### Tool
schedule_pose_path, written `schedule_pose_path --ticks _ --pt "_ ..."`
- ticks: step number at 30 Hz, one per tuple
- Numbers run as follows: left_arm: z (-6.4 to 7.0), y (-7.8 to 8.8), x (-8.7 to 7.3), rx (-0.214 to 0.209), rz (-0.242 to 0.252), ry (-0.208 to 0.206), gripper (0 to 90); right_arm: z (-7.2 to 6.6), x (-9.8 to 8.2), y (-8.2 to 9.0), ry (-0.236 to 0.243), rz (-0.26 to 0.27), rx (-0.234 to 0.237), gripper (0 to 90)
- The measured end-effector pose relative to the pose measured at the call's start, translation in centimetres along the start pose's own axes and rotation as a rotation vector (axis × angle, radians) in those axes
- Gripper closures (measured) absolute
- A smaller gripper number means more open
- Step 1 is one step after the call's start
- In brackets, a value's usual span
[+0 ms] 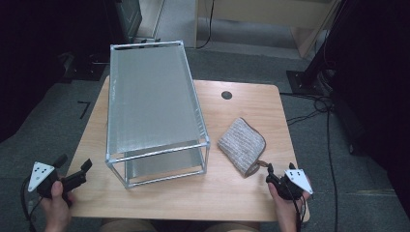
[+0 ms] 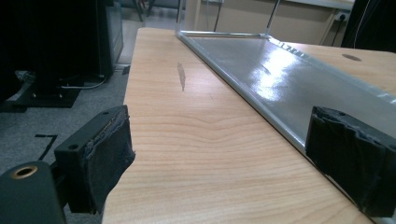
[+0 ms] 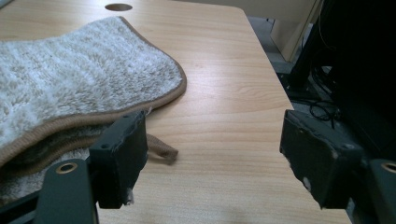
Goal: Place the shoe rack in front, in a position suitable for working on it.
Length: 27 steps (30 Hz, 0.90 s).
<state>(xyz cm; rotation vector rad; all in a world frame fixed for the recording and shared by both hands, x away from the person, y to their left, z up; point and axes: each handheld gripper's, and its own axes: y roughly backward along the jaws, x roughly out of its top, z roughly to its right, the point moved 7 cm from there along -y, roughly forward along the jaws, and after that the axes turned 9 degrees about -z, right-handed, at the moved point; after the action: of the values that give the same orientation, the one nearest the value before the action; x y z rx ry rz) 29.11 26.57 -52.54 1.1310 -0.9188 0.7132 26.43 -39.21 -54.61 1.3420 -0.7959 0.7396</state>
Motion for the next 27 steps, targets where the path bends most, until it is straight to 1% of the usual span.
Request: schedule_pose_path --ticks 1,2,4,5,6,7,8,9,10,11,13,14,16,17,18,19,20,21,22,23,24,25,27 --pt "0.1 0.2 0.0 0.009 0.007 -0.005 7.3 0.0 0.0 0.1 -0.001 0.005 0.003 23.5" --pt "0.3 0.3 -0.1 0.017 0.009 -0.023 7.4 0.1 0.0 0.1 -0.013 0.013 0.005 23.5" --pt "0.9 0.3 -0.3 0.032 -0.003 -0.059 7.7 0.3 0.1 0.3 -0.034 0.026 0.012 23.5" --pt "1.2 0.3 -0.4 0.037 -0.008 -0.077 7.7 0.3 0.2 0.3 -0.038 0.027 0.014 23.5" --pt "1.5 0.3 -0.5 0.038 -0.012 -0.089 7.7 0.2 0.2 0.3 -0.038 0.028 0.022 23.8" --pt "1.5 0.3 -0.5 0.038 -0.012 -0.089 7.7 0.2 0.2 0.3 -0.038 0.028 0.022 23.8" --pt "2.0 0.5 -0.6 0.015 -0.004 -0.087 7.7 -0.5 0.4 0.5 -0.040 0.027 0.062 24.4" --pt "2.1 0.6 -0.6 0.001 0.001 -0.085 7.7 -0.8 0.5 0.5 -0.030 0.031 0.074 24.5" --pt "2.4 0.8 -0.5 -0.030 0.009 -0.070 7.7 -1.3 0.6 0.6 -0.027 0.034 0.087 24.5" --pt "2.7 1.0 -0.5 -0.055 0.012 -0.066 7.7 -2.0 0.9 0.7 -0.002 0.040 0.104 24.7" --pt "3.2 1.0 -0.5 -0.094 0.013 -0.060 7.7 -3.2 1.2 0.9 0.019 0.045 0.122 25.4" --pt "3.6 1.0 -0.5 -0.109 0.016 -0.066 7.7 -3.9 1.4 1.1 0.029 0.051 0.135 25.7" --pt "4.5 1.1 -0.6 -0.133 0.009 -0.099 7.7 -5.3 1.7 1.3 0.042 0.058 0.168 25.8" --pt "4.8 1.1 -0.7 -0.136 0.004 -0.114 7.7 -6.3 1.9 1.5 0.051 0.061 0.190 25.8" --pt "5.3 1.2 -0.7 -0.136 -0.003 -0.123 7.8 -6.9 2.0 1.7 0.057 0.065 0.204 25.9" --pt "5.7 1.3 -0.8 -0.135 -0.007 -0.141 7.8 -7.6 2.1 1.9 0.066 0.067 0.220 25.9" --pt "6.1 1.5 -0.7 -0.140 -0.010 -0.148 7.8 -8.4 2.1 2.1 0.077 0.069 0.238 26.1" --pt "6.7 1.8 -0.7 -0.160 -0.003 -0.154 7.8 -9.3 2.2 2.3 0.090 0.069 0.258 26.4" --pt "6.7 1.8 -0.7 -0.160 -0.003 -0.154 7.8 -10.3 2.2 2.6 0.106 0.074 0.286 26.9" --pt "7.3 2.4 -0.6 -0.187 0.014 -0.156 7.8 -10.8 2.3 2.8 0.112 0.076 0.306 27.6" --pt "7.6 2.7 -0.5 -0.201 0.019 -0.156 7.8 -11.7 2.3 3.1 0.114 0.085 0.338 28.8" --pt "7.9 3.0 -0.4 -0.225 0.027 -0.157 7.8 -12.3 2.4 3.4 0.113 0.089 0.361 30.5" --pt "8.4 3.4 -0.4 -0.249 0.030 -0.164 7.8 -13.4 2.5 3.9 0.118 0.100 0.411 34.4"
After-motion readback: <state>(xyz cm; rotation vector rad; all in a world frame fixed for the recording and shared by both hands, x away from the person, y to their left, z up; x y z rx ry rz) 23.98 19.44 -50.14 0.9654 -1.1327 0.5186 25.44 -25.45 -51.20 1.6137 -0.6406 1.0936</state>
